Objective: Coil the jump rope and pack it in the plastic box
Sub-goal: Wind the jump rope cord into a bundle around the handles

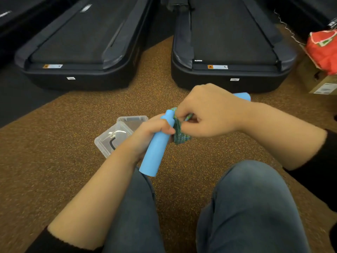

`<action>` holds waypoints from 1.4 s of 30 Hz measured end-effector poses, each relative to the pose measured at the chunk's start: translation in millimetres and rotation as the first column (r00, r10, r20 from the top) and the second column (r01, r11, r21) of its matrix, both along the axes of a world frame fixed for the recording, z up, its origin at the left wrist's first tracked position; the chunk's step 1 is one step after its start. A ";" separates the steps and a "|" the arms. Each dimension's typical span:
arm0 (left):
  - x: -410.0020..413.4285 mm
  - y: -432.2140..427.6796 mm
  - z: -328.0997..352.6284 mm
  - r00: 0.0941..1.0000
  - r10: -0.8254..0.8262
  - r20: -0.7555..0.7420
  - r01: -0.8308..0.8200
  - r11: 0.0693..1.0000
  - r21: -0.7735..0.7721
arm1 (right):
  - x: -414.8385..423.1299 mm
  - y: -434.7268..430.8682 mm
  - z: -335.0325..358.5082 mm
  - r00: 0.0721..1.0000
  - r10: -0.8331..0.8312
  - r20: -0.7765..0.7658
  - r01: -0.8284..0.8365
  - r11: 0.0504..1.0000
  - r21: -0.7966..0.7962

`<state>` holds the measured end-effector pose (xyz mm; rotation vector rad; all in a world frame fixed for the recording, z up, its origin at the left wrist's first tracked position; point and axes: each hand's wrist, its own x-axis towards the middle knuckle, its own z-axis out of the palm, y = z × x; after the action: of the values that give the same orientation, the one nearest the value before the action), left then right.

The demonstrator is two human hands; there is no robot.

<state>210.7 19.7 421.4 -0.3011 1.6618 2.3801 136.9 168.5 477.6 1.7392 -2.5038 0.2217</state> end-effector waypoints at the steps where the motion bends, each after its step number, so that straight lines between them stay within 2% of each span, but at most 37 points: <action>1: 1.3 0.1 0.1 1.000 -0.022 0.006 0.022 0.999 -0.037 | -5.7 -0.6 2.6 0.996 0.006 0.094 -0.006 1.000 0.005; 3: 3.3 0.1 0.5 0.995 -0.093 -0.018 0.091 0.989 -0.121 | -16.7 -2.2 5.9 0.942 0.031 0.333 -0.036 0.999 0.010; 5: 5.6 0.8 1.4 0.985 -0.156 -0.075 0.150 0.985 -0.086 | -25.5 -4.8 6.4 0.867 0.068 0.493 -0.057 0.998 -0.037; 8: 2.9 0.4 -1.6 0.949 -0.271 -0.160 0.276 0.961 0.010 | -34.2 -10.6 0.3 0.750 0.085 0.656 -0.028 0.995 -0.097; 12: -1.1 -4.9 -6.0 0.921 -0.319 -0.223 0.328 0.945 0.003 | -34.8 -16.0 -10.9 0.568 0.145 0.810 0.057 0.975 -0.214; 18: 0.8 -2.6 -4.9 0.901 -0.341 -0.268 0.361 0.932 0.028 | -29.4 -17.1 -34.7 0.401 0.268 0.876 0.317 0.857 -0.407; 22: -1.2 -5.1 -6.4 0.932 -0.263 -0.248 0.290 0.954 0.077 | -23.9 -17.4 -40.1 0.432 0.227 0.873 0.344 0.853 -0.393; 26: -3.2 -5.5 -5.7 0.961 -0.168 -0.221 0.199 0.971 0.129 | -22.7 -16.3 -38.6 0.362 0.258 0.896 0.352 0.852 -0.388; 28: -5.0 -1.6 -2.1 0.967 -0.137 -0.215 0.177 0.968 0.178 | -19.3 -18.4 -37.0 0.274 0.336 0.901 0.396 0.815 -0.424; 31: -9.8 1.3 2.6 0.965 -0.111 -0.239 0.181 0.938 0.295 | -9.9 -23.2 -38.0 0.028 0.479 0.877 0.528 0.738 -0.420; 33: -12.9 1.2 2.9 0.961 -0.100 -0.259 0.185 0.925 0.331 | -4.2 -23.4 -40.4 -0.079 0.535 0.841 0.582 0.710 -0.397; 39: -16.7 2.1 -3.6 0.978 0.015 -0.209 0.046 0.958 0.284 | 11.7 -17.4 -54.1 -0.087 0.586 0.805 0.615 0.668 -0.420; 42: -14.5 4.6 -9.7 0.980 0.009 -0.199 0.048 0.958 0.282 | 14.3 -14.3 -63.0 -0.050 0.552 0.832 0.613 0.675 -0.411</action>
<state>196.3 24.3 411.7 0.0038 1.3561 2.6636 151.2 154.2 414.6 0.9210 -1.9341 3.1766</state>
